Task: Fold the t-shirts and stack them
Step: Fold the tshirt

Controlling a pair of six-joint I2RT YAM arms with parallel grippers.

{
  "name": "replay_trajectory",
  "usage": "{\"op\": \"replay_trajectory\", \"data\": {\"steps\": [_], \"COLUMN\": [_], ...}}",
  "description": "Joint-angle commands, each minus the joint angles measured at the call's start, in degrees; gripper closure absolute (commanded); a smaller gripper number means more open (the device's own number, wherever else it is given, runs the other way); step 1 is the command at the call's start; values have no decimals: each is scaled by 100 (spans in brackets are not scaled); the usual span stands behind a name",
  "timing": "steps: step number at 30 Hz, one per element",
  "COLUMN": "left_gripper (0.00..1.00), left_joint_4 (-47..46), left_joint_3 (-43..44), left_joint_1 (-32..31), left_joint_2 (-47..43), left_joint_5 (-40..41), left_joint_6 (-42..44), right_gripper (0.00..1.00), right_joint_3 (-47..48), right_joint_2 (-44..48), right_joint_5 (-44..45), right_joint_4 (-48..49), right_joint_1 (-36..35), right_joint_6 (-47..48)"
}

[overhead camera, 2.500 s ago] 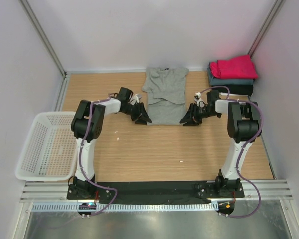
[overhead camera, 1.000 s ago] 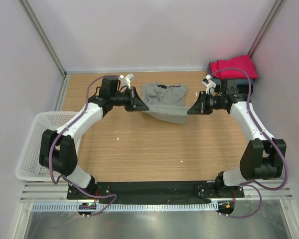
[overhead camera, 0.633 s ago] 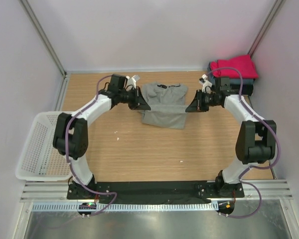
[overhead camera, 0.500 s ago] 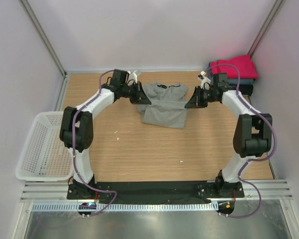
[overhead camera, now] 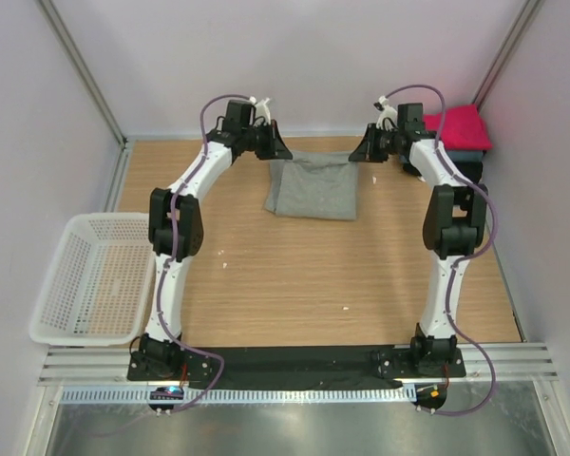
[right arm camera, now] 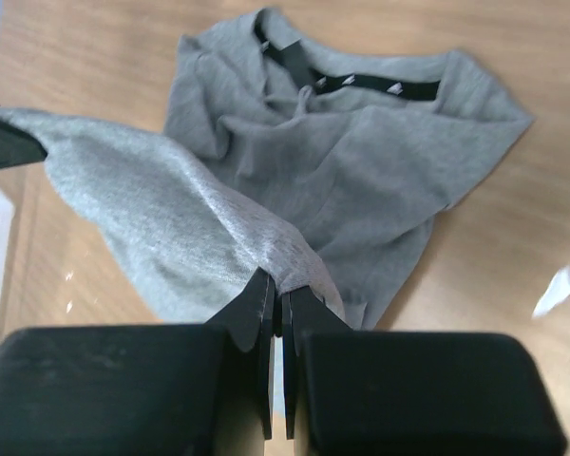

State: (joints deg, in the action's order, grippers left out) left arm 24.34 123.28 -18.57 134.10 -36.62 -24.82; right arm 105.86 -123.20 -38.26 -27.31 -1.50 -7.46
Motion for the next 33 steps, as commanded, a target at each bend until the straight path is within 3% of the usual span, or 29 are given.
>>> {"op": "replay_trajectory", "data": {"steps": [1,9,15,22,33], "left_gripper": [100,100,100,100,100], "left_joint_4": [-130,-842,-966,-940,34], "left_joint_3": [591,1400,1594,523,-2253], "left_joint_1": [108,152,187,187,-147], "left_joint_2": [405,1240,1215,84,-1973], "left_joint_5": [489,1455,1467,657,-293], "left_joint_6": [399,811,857,338,364], "right_gripper": [98,99,99,98,98], "right_joint_3": [960,2377,2387,1000,-1154], "right_joint_2": [-634,-1935,-1779,-612,1543], "right_joint_5": [240,425,293,74,-498], "right_joint_4": [174,419,586,771,245], "right_joint_1": [-9,-17,-17,-26,-140], "right_joint_6": [-141,-431,-580,-668,-564]}}
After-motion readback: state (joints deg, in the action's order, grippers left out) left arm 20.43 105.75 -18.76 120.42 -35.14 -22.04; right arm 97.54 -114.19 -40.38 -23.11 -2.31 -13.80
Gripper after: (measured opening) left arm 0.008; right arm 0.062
